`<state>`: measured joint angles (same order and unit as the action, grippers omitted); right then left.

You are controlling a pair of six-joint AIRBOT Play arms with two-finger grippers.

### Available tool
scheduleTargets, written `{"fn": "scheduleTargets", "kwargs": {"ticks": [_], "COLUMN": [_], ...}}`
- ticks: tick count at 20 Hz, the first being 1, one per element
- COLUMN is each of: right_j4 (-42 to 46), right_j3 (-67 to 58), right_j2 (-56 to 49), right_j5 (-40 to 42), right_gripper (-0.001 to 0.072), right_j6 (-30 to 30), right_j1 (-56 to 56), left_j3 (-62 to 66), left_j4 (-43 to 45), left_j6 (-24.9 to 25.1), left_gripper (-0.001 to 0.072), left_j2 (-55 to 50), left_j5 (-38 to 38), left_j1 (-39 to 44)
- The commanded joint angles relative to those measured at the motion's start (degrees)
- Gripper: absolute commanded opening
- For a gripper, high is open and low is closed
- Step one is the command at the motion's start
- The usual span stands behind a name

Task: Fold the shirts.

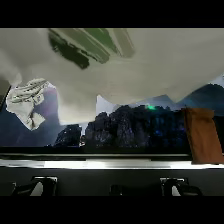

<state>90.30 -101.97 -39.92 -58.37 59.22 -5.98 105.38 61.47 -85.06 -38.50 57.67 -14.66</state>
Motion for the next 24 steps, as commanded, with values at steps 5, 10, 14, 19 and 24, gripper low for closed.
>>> {"fn": "scheduleTargets", "kwargs": {"ticks": [5, 10, 14, 19, 24], "right_j4": [1.1, 2.9, -1.2, -7.1, -13.0], "right_j3": [-1.9, -1.8, 1.8, 6.8, 6.8], "right_j2": [3.1, -9.9, -32.2, -55.5, -62.0], "right_j5": [-8.9, -27.8, -39.2, -27.1, -2.5], "right_gripper": [0.0043, 0.0042, 0.0042, 0.0043, 0.0043], "right_j6": [2.1, -0.2, -1.6, 0.3, 0.4], "right_j1": [0.1, 0.1, 0.1, 0.1, 0.1], "left_j3": [2.0, 2.0, -1.4, -15.4, -15.0], "left_j4": [6.6, 10.7, 10.6, 10.3, -0.1], "left_j6": [-3.7, -3.2, 2.3, 4.1, 4.1], "left_gripper": [0.0027, 0.0027, 0.0027, 0.0028, 0.0029], "left_j2": [3.9, -7.4, -28.0, -50.2, -62.4], "left_j5": [3.7, 18.0, 30.3, 23.5, 6.8], "left_j1": [0.0, 0.0, 2.5, 6.7, 7.2]}}
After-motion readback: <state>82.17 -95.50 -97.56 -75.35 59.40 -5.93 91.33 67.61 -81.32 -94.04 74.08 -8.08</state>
